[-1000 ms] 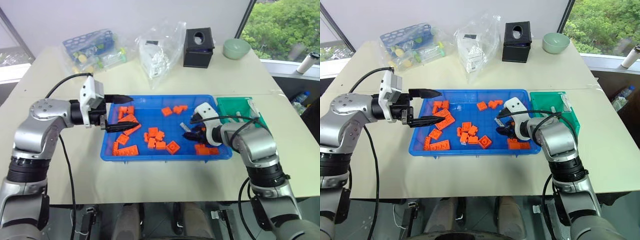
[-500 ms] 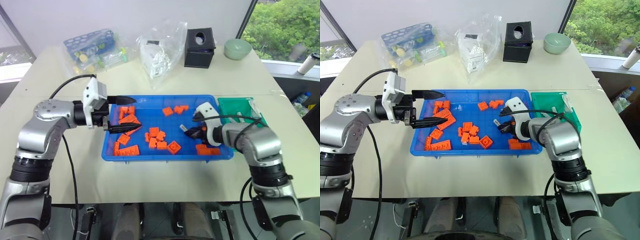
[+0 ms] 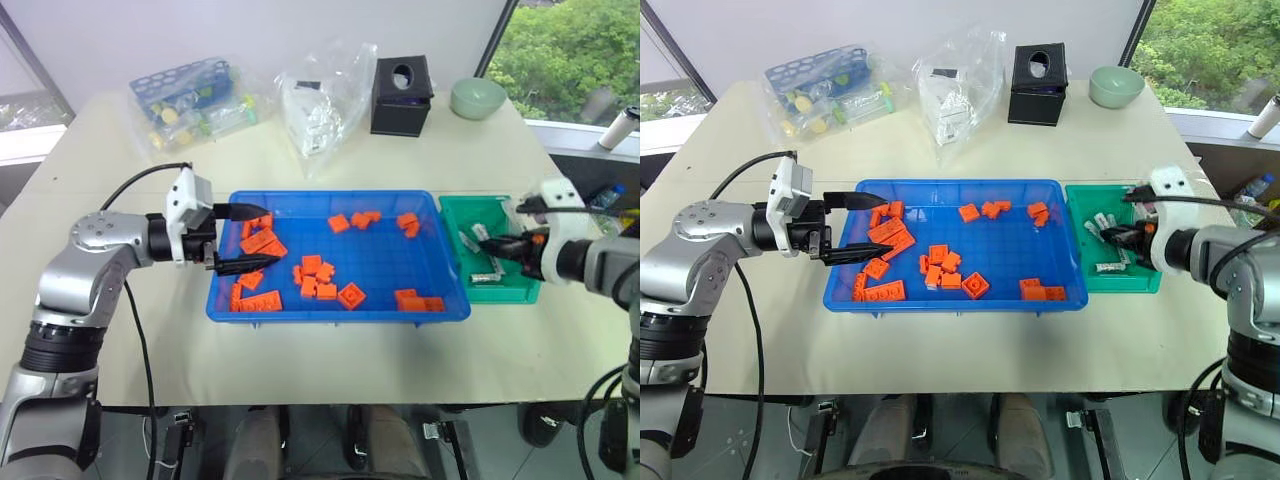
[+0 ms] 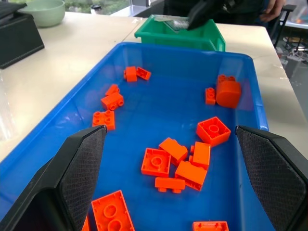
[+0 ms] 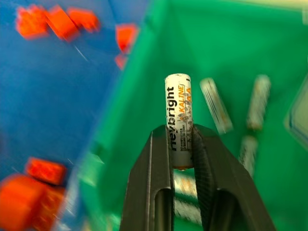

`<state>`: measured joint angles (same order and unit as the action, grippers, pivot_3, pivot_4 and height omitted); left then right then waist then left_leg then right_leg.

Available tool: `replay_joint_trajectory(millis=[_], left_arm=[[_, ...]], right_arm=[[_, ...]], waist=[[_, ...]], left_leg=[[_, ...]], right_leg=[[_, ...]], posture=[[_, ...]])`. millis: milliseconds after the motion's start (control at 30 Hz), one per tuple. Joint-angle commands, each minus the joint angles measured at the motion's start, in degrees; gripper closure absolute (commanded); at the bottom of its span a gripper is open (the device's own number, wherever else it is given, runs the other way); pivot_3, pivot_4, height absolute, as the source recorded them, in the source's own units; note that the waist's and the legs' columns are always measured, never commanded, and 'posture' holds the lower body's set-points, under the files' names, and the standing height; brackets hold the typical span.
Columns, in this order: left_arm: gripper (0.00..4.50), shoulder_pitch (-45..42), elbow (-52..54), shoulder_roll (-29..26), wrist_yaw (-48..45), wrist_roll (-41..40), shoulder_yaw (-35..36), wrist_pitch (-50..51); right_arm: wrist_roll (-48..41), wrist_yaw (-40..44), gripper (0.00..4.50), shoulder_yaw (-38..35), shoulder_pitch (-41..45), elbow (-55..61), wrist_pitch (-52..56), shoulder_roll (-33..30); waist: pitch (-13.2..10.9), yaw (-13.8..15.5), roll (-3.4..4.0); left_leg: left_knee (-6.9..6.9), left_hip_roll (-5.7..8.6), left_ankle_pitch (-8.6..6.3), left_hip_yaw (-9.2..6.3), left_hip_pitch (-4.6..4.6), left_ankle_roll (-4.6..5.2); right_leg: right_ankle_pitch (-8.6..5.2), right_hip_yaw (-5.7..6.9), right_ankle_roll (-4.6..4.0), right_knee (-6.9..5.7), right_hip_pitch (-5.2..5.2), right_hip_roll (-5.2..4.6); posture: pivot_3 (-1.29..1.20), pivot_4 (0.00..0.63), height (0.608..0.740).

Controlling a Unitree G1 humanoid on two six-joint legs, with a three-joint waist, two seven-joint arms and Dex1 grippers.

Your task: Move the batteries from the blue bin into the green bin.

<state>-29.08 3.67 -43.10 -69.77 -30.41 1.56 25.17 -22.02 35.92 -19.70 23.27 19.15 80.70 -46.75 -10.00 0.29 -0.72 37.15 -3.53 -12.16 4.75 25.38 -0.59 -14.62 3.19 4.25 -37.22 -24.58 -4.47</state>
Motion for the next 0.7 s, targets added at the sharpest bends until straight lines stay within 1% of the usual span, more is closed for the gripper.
replay_joint_trajectory(millis=[33, 67, 100, 200, 300, 367, 433, 533, 600, 700], left_arm=[[0.0, -1.1, -0.6, -1.0, -0.2, 0.2, 1.9, -1.2], [0.0, -1.2, -0.9, -1.2, -0.2, 0.1, 2.0, -1.0], [0.0, -1.3, -1.2, -1.6, -0.3, 0.0, 2.3, -0.8], [0.0, -1.3, -2.3, -2.9, -0.5, -0.1, 3.3, -1.2], [0.0, -0.6, -4.4, -6.8, -2.1, -0.2, 6.1, -1.4], [0.0, 0.3, -5.7, -9.7, -3.7, -0.6, 8.3, -1.5], [0.0, 0.8, -6.6, -11.6, -4.7, -1.1, 9.8, -1.3], [0.0, 0.9, -10.7, -14.8, -5.5, 0.4, 12.0, -2.8], [0.0, 0.3, -13.1, -15.8, -4.8, 0.6, 13.1, -2.7], [0.0, 2.3, -12.5, -16.6, -5.0, 1.3, 13.7, -4.0]], right_arm=[[1.0, -0.2, 2.0, -1.5, -1.3, 0.0, -7.9, -1.9], [1.2, 0.9, 1.54, -1.7, -2.3, -0.7, -10.9, -2.9], [1.2, 2.6, 1.54, -2.2, -3.3, -1.6, -14.7, -4.0], [0.4, 11.2, 1.54, -4.8, -7.7, -5.0, -27.4, -8.5], [1.3, 29.2, 1.54, -9.9, -16.9, -14.1, -46.5, -16.0], [0.8, 36.0, 1.54, -11.2, -19.0, -20.7, -52.4, -19.5], [0.6, 38.9, 1.54, -10.8, -18.3, -26.2, -55.3, -21.6], [0.4, 41.4, 1.54, -8.4, -14.2, -34.5, -57.1, -24.0], [-0.3, 41.5, 1.54, -7.5, -10.8, -37.6, -57.3, -23.8], [-0.7, 40.9, 1.54, -5.9, -6.9, -39.5, -56.7, -22.5]], waist=[[0.0, 0.0, 0.0], [0.0, 0.1, 0.0], [0.0, 0.1, 0.0], [0.0, 0.4, 0.0], [0.0, 0.6, -0.03], [0.0, 0.3, -0.03], [0.0, -0.2, -0.02], [0.0, -0.9, 0.02], [0.0, -1.2, 0.04], [0.0, -1.2, 0.06]], left_leg=[[0.0, 0.0, 0.0, 0.0, 0.0, 0.0], [0.01, 0.0, 0.0, 0.0, 0.0, 0.0], [0.0, 0.0, 0.0, 0.0, 0.01, 0.0], [0.0, 0.02, -0.01, 0.01, 0.03, 0.01], [0.0, 0.03, -0.01, -0.01, 0.04, 0.01], [-0.01, 0.03, -0.03, 0.01, -0.01, 0.04], [0.03, 0.0, -0.03, 0.08, -0.05, 0.04], [0.03, -0.05, -0.03, 0.12, -0.16, 0.04], [0.01, -0.06, -0.03, 0.11, -0.16, 0.04], [-0.04, -0.07, -0.03, 0.15, -0.13, 0.03]], right_leg=[[0.0, 0.0, 0.0, 0.0, 0.0, 0.01], [0.0, 0.0, 0.0, 0.01, 0.0, 0.01], [0.0, 0.0, 0.01, 0.01, 0.0, 0.01], [-0.01, 0.0, 0.02, 0.07, 0.01, 0.0], [-0.02, 0.01, 0.03, 0.11, 0.03, 0.0], [-0.05, 0.01, 0.08, 0.15, 0.08, 0.0], [-0.04, 0.0, 0.06, 0.14, 0.08, 0.0], [-0.11, -0.01, -0.11, 0.09, 0.13, -0.01], [-0.13, -0.01, -0.15, 0.07, 0.11, -0.01], [-0.09, -0.02, -0.07, 0.08, 0.05, -0.02]], posture=[[0.0, 0.15, 0.736], [0.0, 0.15, 0.736], [0.0, 0.15, 0.736], [0.0, 0.15, 0.736], [0.0, 0.15, 0.736], [0.0, 0.15, 0.736], [0.0, 0.15, 0.736], [0.0, 0.15, 0.736], [0.0, 0.15, 0.736], [0.0, 0.15, 0.736]])
